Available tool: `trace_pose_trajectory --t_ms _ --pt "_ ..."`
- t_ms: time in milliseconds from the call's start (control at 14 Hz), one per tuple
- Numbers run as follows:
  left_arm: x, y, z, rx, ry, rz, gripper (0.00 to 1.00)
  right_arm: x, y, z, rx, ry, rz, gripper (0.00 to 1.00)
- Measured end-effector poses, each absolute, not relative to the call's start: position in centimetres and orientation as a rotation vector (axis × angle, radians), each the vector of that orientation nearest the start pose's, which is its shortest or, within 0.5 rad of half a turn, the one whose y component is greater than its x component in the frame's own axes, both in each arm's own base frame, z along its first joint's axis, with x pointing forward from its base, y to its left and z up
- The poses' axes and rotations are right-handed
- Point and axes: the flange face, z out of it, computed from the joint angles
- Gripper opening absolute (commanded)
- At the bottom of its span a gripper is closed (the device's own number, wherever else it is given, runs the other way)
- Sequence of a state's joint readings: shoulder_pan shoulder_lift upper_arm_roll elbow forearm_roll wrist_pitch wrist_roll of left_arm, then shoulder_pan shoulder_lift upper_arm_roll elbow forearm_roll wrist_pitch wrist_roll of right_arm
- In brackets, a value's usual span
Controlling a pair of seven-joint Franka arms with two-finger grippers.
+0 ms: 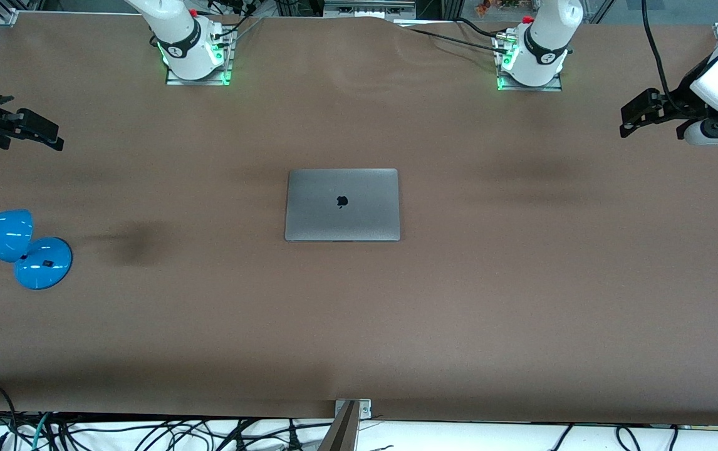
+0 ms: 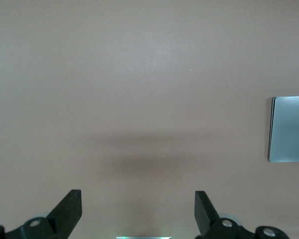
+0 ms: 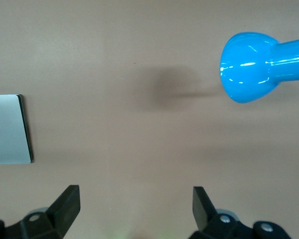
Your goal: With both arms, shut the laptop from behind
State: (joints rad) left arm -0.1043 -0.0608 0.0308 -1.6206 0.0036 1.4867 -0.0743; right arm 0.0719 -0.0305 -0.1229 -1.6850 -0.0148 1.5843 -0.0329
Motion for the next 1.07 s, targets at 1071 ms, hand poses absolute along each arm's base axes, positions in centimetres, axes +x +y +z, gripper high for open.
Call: trace_pose_trajectory --t_ms 1071 --pt "52.4 -3.6 62.5 -3.131 -0.007 0.136 1.0 54.5 -3.4 59.5 -3.145 0.044 0.156 1.0"
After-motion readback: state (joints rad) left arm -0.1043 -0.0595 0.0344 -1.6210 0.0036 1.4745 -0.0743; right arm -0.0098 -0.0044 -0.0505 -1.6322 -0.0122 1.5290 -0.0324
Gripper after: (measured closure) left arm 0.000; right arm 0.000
